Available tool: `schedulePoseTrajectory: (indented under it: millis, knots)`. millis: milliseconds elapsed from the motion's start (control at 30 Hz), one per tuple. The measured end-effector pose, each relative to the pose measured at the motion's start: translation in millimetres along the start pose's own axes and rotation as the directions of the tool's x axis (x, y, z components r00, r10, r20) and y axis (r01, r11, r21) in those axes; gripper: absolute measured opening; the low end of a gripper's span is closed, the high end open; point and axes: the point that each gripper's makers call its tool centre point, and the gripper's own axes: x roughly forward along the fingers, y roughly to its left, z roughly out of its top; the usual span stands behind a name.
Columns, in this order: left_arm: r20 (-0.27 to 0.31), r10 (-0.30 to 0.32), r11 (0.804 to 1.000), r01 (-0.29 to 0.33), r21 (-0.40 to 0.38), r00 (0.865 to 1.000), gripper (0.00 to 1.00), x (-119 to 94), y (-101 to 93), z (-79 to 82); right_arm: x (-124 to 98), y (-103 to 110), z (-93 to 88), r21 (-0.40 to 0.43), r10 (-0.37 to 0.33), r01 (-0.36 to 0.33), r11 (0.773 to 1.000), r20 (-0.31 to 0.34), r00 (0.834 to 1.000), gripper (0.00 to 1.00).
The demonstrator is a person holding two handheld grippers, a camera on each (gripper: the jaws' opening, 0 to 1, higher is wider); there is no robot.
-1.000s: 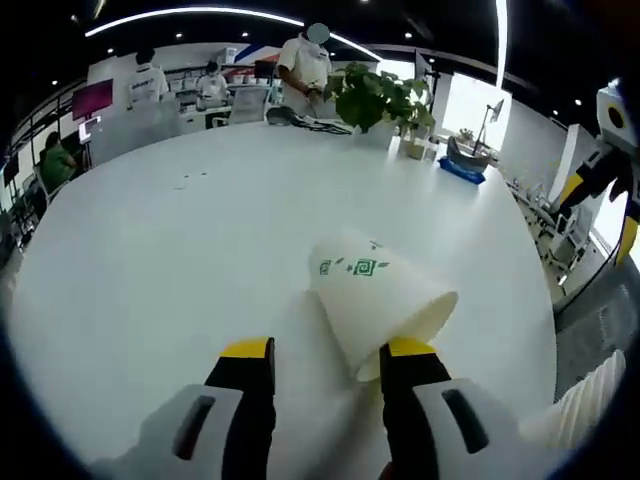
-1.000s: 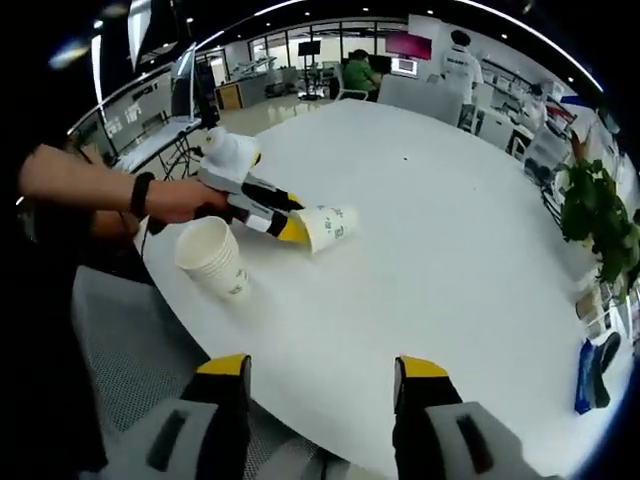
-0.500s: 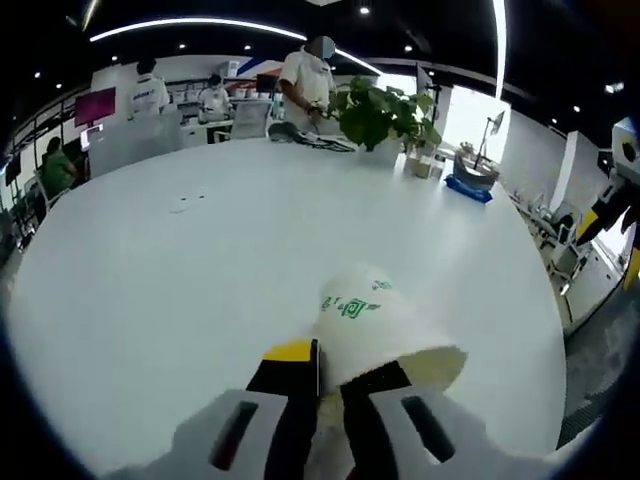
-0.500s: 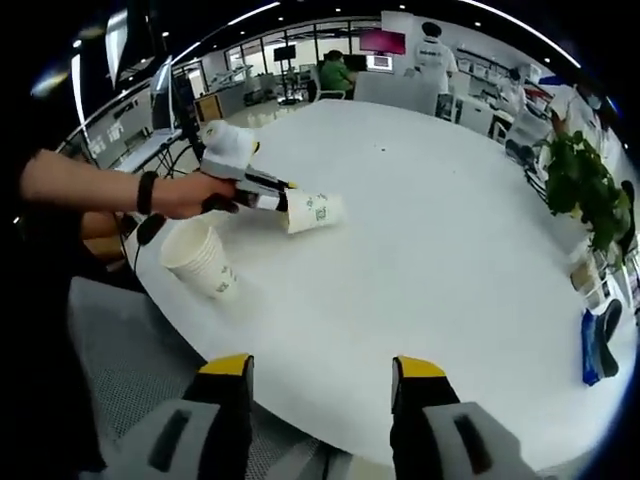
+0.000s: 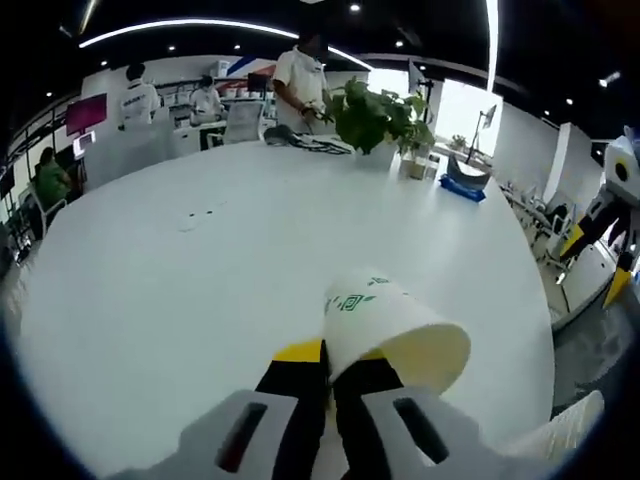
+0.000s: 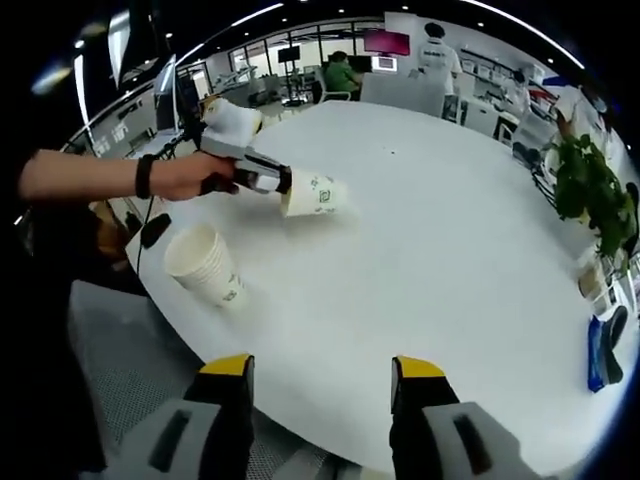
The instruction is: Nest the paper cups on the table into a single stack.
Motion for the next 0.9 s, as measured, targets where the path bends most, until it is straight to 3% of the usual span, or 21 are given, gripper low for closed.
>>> schedulePoseTrajectory:
  millis: [167,367,533,633,833,900]
  knots:
    - [-0.021,-0.04,0.997,0.041,0.07,0.999,0.0,-30.4,-16.9,9.7,6.2,5.5,10.0,-0.012,0.01,-0.01,1.0,0.02,1.0,0.54]
    - [-0.061,-0.07,0.992,0.076,0.099,0.996,0.0,-54.0,-18.5,6.9,19.5,16.6,18.4,-0.037,0.035,-0.033,0.999,0.041,0.999,0.54]
    - [-0.105,-0.108,0.986,0.12,0.112,0.989,0.0,-74.2,-30.8,1.5,30.1,31.0,19.7,-0.071,0.068,-0.065,0.995,0.04,0.997,0.56]
    - [-0.122,-0.11,0.983,0.126,0.133,0.986,0.0,-96.0,-36.7,4.0,29.7,36.5,21.1,-0.08,0.083,-0.08,0.994,0.044,0.996,0.57]
    - [-0.124,-0.123,0.981,0.14,0.135,0.985,0.0,-120.9,-47.9,9.3,24.3,47.1,23.8,-0.116,0.108,-0.1,0.988,0.064,0.992,0.59]
    - [-0.132,-0.129,0.979,0.147,0.139,0.983,0.0,-120.6,-48.2,6.8,20.6,51.9,25.9,-0.124,0.118,-0.108,0.986,0.078,0.99,0.61]
